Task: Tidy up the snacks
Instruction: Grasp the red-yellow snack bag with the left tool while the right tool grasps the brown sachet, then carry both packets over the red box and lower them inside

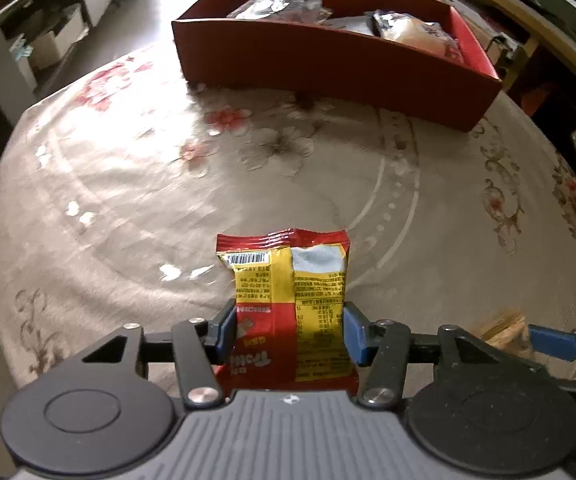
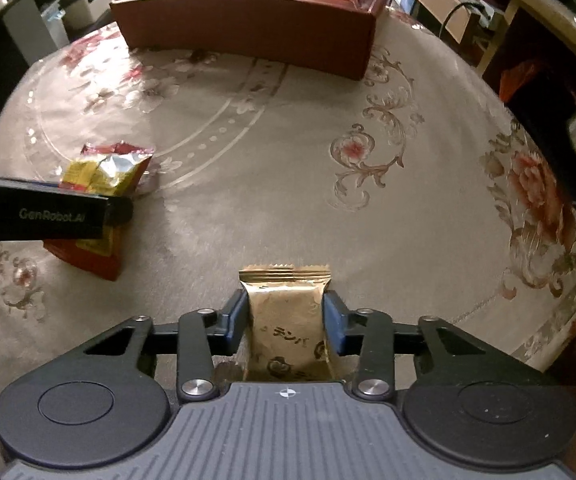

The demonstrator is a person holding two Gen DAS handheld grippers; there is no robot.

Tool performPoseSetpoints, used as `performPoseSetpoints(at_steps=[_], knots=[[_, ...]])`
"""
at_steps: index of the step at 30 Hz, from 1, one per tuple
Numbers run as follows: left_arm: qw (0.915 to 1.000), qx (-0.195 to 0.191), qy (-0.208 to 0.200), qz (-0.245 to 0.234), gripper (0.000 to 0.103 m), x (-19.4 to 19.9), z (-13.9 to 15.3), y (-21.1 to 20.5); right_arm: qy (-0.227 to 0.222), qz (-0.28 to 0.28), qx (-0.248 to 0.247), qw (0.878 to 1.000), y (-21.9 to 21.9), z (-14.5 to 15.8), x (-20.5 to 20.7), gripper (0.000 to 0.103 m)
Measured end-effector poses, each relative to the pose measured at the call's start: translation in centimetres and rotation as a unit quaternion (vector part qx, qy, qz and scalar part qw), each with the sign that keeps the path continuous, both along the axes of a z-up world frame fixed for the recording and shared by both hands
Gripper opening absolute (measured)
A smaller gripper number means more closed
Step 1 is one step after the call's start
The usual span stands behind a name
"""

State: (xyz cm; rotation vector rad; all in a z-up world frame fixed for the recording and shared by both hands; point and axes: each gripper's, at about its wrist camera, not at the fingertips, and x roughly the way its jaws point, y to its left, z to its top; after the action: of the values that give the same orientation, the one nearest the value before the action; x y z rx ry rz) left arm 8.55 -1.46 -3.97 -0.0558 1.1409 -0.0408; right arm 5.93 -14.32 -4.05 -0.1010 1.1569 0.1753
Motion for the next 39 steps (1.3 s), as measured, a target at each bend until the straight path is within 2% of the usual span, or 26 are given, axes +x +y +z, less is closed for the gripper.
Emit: performPoseSetpoints(at_steps=[7,13,23,39], knots=[[0.9998,0.008,-0.009,0.012,0.055,-1.3,1.6,0.6,-0.017,0.011,0.015,1.000,-0.1,0.9,-0.5,0.046],[0.9995,-0.003,-0.031,-0.006,0.055,-0.7,3.3,-0.1,-0.043,0.003,0.038,0.998,-0.7,2.8,-0.6,0.046],[0.9975,-0.034,-0.058,-0.021,0.055,2.9,5.1,-0.2,-0.086,0.005,0.056,0.995,0.5,5.9,2.5,0.046],[0.9927,-0.052,-0.109,0.009,0.055,9.1,8.8,1.0,-0.141,-0.001,0.074,0.987,0.9,9.7,8.1,0.046]])
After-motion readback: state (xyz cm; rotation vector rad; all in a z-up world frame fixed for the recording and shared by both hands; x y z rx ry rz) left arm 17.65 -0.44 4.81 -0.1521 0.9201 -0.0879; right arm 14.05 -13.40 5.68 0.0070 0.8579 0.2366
